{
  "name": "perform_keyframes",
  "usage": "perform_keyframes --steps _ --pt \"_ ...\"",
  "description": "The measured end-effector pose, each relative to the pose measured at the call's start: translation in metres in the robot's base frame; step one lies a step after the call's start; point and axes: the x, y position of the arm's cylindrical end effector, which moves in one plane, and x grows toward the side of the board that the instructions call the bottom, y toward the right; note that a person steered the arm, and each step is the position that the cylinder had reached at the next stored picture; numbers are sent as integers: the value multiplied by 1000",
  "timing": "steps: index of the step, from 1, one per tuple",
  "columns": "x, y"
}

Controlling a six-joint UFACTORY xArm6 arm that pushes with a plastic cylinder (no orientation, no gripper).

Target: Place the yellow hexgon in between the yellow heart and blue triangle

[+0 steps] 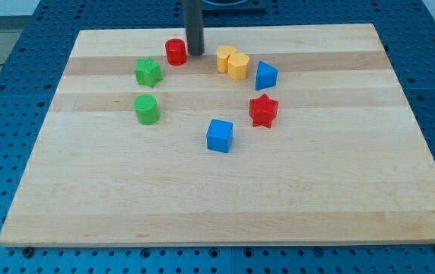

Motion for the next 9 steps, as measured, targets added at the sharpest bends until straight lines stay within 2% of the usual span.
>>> perform_keyframes --steps 1,2,3,5,8,9 --pt "4 -5" --pt "29 -3" --pt "49 39" --pt "24 78" --pt "1 63" --pt "-6 83"
